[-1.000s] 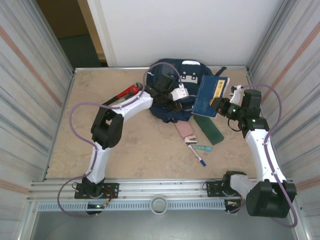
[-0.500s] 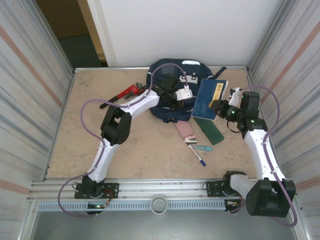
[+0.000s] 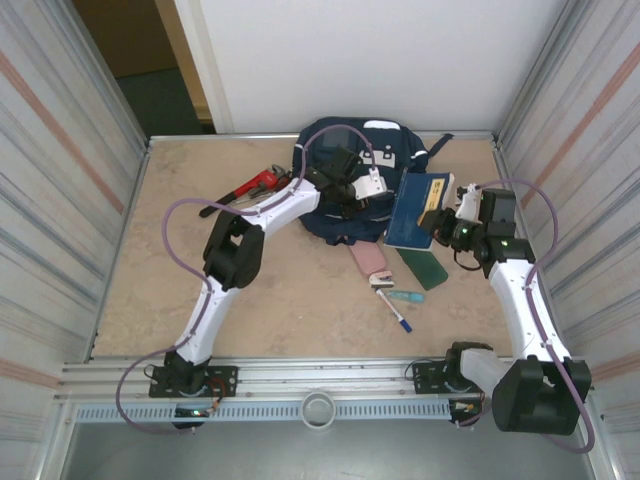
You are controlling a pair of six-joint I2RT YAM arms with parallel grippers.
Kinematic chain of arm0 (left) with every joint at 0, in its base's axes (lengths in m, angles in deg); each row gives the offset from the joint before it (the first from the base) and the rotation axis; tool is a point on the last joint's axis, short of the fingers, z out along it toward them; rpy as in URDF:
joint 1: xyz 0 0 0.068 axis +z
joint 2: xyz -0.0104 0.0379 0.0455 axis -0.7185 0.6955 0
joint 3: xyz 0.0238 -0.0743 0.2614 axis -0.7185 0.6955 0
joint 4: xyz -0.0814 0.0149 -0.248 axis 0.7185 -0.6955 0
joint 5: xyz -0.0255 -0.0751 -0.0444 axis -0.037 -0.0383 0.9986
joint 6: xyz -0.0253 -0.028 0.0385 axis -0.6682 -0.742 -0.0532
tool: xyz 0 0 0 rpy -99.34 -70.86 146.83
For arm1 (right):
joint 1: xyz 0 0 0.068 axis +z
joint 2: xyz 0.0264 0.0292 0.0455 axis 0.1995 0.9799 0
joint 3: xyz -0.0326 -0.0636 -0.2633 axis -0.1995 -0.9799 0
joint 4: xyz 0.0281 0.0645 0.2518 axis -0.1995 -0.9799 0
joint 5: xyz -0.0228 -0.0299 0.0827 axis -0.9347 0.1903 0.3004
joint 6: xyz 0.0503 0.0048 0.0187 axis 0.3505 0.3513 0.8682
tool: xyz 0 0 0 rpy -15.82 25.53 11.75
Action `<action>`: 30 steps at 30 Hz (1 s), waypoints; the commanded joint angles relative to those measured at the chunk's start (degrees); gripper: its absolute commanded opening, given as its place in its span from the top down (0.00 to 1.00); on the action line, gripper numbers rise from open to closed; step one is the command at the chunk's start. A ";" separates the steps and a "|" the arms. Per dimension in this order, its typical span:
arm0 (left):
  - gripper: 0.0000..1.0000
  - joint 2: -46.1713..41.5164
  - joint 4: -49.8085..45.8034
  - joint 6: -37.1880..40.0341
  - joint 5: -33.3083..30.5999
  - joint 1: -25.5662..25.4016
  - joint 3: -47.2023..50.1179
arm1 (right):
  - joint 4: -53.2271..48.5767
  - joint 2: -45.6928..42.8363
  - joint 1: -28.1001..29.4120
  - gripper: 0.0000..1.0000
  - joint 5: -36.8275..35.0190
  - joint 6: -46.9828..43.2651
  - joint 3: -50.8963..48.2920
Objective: Pack the student bag
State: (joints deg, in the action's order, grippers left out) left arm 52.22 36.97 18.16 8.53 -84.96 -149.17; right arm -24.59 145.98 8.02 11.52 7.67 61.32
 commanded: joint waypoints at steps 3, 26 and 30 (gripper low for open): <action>1.00 -7.82 8.63 -8.01 -2.51 1.68 0.47 | -0.99 -2.15 1.17 1.00 5.73 -1.24 -1.87; 1.00 -11.58 13.83 -22.36 4.47 3.78 -4.75 | 31.36 20.31 15.56 1.00 1.91 22.26 -0.98; 1.00 -12.18 13.34 -22.40 6.29 4.06 -5.33 | 36.93 27.03 16.08 1.00 -3.04 27.08 2.25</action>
State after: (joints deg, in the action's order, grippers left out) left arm 46.10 46.26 -1.80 11.39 -81.22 -150.96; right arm 3.41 170.38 23.89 12.70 29.12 60.03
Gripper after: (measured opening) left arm 0.058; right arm 0.132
